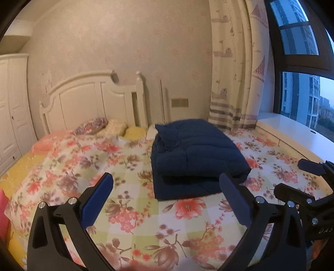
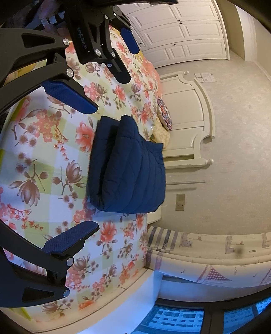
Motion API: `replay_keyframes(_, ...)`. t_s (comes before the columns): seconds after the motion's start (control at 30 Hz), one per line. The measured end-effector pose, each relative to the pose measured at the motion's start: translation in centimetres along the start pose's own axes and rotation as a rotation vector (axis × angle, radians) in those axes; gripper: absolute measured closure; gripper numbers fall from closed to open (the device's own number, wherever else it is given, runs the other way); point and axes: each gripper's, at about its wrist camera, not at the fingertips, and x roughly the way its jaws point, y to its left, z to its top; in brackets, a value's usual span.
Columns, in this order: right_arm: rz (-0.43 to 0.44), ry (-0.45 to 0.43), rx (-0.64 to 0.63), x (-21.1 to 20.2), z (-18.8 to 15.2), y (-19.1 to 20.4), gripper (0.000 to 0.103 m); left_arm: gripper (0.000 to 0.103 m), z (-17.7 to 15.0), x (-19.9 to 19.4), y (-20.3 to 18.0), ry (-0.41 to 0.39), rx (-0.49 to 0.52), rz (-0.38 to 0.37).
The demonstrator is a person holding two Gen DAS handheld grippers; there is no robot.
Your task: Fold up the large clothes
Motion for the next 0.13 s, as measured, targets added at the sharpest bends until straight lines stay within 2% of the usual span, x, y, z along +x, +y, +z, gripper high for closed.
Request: replay_keyframes(0.13,-0.038,0.05,0.003,2.1,-0.5,-1.8,0.004,0.002,-0.8,3.4,1.8,0.114,-0.031,-0.018)
